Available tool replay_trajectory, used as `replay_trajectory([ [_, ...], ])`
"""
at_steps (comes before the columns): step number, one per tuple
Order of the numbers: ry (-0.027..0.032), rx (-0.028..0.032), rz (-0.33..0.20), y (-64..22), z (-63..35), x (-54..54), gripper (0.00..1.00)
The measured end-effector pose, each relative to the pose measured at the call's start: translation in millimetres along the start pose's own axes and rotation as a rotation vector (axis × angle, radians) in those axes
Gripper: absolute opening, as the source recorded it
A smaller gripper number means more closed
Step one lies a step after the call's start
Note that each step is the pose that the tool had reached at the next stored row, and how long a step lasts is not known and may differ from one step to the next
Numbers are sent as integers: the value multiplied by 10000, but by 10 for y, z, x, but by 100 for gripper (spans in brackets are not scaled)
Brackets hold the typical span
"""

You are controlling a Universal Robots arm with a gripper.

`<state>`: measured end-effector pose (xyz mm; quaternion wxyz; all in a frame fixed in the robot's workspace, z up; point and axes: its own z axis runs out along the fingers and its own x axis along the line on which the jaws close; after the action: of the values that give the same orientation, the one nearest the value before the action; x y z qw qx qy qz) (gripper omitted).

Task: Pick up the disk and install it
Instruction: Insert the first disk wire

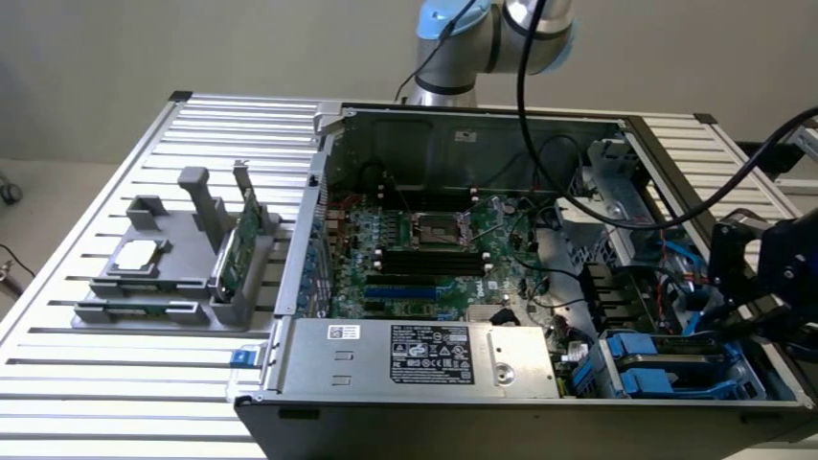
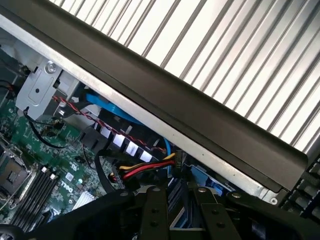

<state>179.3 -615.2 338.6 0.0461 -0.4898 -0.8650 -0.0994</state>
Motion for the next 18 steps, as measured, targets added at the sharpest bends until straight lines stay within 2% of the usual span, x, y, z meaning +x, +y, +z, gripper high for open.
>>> replay_trajectory([
  [2, 39, -37, 58, -2, 8, -4, 26],
  [4, 58, -48, 108, -4, 11, -9, 26],
  [7, 76, -31, 155, 1, 10, -18, 26],
  [10, 113, 31, 178, 18, 9, -38, 26],
  [18, 161, 16, 193, 17, 30, -45, 26],
])
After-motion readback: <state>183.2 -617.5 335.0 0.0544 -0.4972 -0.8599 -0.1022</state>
